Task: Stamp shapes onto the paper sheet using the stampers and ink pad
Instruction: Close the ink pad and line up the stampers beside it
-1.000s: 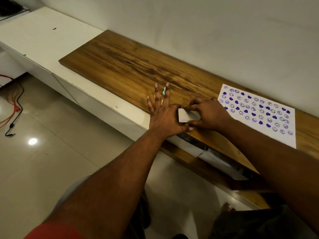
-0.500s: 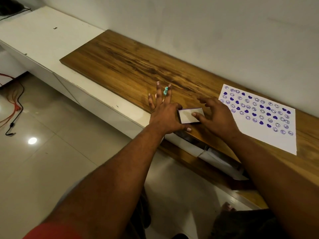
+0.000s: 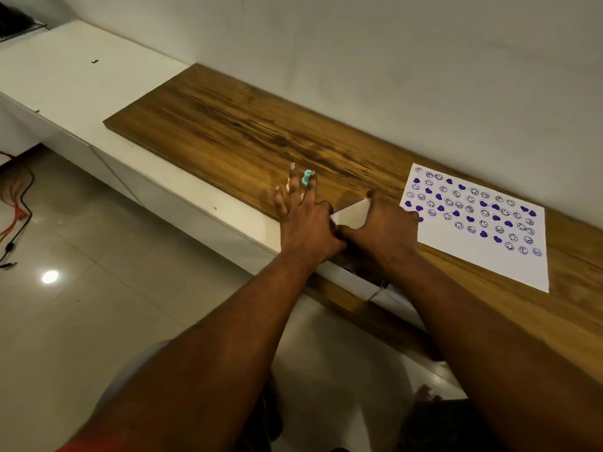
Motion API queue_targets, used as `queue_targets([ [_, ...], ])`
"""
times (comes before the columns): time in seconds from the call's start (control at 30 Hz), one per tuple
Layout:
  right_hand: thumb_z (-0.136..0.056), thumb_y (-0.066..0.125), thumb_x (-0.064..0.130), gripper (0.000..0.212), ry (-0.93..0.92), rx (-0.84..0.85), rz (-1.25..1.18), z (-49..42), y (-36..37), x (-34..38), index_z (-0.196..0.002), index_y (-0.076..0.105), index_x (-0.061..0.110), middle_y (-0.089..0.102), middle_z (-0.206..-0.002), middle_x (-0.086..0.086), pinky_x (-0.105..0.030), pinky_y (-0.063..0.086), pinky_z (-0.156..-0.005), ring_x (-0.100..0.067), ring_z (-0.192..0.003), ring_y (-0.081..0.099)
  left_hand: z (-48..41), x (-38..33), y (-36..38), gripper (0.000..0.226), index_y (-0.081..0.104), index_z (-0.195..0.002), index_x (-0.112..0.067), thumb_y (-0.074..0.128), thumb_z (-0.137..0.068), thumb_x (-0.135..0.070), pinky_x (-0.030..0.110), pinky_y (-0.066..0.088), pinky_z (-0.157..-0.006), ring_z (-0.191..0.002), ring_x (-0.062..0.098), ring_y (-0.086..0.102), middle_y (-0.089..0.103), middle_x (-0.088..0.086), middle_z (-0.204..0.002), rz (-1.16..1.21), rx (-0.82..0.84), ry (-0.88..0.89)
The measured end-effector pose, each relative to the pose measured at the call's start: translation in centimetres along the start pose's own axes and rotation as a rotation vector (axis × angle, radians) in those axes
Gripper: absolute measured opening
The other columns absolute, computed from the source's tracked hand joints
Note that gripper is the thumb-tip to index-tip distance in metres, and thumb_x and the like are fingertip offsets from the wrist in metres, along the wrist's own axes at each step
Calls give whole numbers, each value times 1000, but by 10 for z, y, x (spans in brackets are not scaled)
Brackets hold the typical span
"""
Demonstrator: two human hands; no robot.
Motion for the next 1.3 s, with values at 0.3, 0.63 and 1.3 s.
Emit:
queue_targets([
  [0.3, -65, 70, 74, 98, -221, 143, 144, -46, -6, -7, -144, 38, 27, 68, -121, -1, -52, 31, -108, -28, -111, 65, -7, -8, -2, 90, 69, -128, -37, 65, -59, -95, 66, -14, -122, -151, 40, -37, -9, 10, -175, -30, 117, 20],
  [0.63, -66, 75, 74, 102, -175, 178, 110, -119, -14, -41, -150, 34, 34, 62, -138, 3, -46, 33, -111, -26, -123, 60, -17, -25, -24, 103, 39, -158, -31, 53, -76, -92, 62, -13, -121, -152, 38, -36, -25, 9, -172, -68, 23, -18],
  [1.3, -65, 81, 72, 114, -157, 201, 30, -164, -11, -63, -155, 25, 28, 54, -148, 2, -49, 34, -109, -29, -129, 55, -38, -16, -18, 119, 29, -162, -32, 48, -67, -101, 62, -6, -123, -155, 30, -32, -26, 6, -171, 46, -39, -48],
])
Point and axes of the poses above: each hand's wrist, its own z-axis away from the middle knuckle, its own y-axis out of the palm, x = y × z, the point moved 9 cm from there along -z, towards the middle knuckle
